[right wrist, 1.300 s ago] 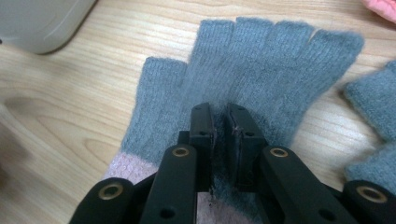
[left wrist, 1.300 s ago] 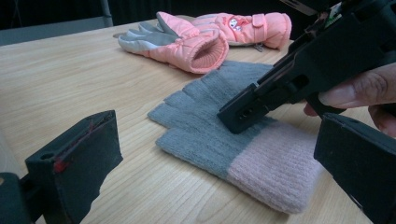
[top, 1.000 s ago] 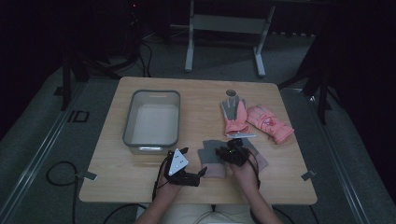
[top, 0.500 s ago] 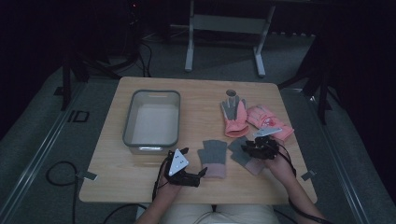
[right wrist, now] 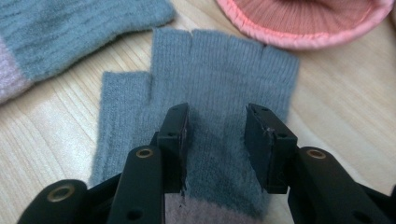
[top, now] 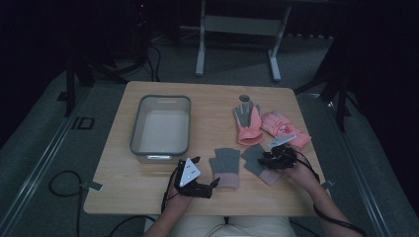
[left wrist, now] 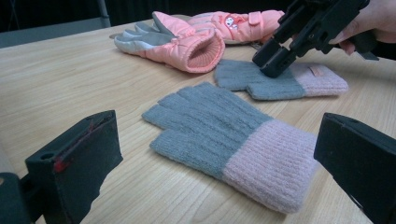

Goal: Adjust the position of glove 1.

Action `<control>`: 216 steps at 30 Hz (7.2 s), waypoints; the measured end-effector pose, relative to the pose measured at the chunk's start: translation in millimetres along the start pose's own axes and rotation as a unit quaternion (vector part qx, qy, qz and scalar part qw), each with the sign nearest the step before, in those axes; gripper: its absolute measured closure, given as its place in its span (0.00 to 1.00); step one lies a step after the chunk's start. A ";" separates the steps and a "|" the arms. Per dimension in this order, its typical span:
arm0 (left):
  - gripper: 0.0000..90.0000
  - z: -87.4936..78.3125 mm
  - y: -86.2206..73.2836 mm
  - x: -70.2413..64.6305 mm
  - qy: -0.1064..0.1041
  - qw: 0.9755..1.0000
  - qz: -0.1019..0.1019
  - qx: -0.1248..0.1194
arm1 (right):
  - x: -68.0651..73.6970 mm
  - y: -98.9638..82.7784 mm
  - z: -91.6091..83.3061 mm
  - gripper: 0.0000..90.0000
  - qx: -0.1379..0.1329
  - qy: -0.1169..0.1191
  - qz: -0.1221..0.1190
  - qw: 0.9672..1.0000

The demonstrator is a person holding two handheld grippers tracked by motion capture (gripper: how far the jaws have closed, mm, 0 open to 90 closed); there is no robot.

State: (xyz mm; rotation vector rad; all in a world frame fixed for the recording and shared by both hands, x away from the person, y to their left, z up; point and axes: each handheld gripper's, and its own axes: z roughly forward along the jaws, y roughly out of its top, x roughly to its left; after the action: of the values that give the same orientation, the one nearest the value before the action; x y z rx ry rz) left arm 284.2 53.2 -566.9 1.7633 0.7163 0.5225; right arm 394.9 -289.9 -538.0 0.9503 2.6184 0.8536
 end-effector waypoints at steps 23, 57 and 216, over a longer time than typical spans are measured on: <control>0.00 0.0 0.0 -1.5 0.005 1.000 0.007 0.000 | 46.5 -0.8 -64.5 0.94 -0.092 -0.079 0.150 0.981; 0.00 0.4 0.1 -2.3 0.000 1.000 0.010 0.001 | 55.0 -30.8 -12.2 0.88 -0.076 -0.146 0.302 0.939; 0.64 43.1 18.5 -11.8 -0.153 0.957 0.174 0.175 | 68.3 64.5 59.1 0.57 -0.040 0.047 0.216 0.974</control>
State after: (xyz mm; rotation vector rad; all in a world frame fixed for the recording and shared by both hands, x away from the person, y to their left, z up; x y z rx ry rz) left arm 308.2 11.5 -561.8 2.2610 0.2891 0.3537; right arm 399.0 -179.5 -548.3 1.5224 2.4633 1.1157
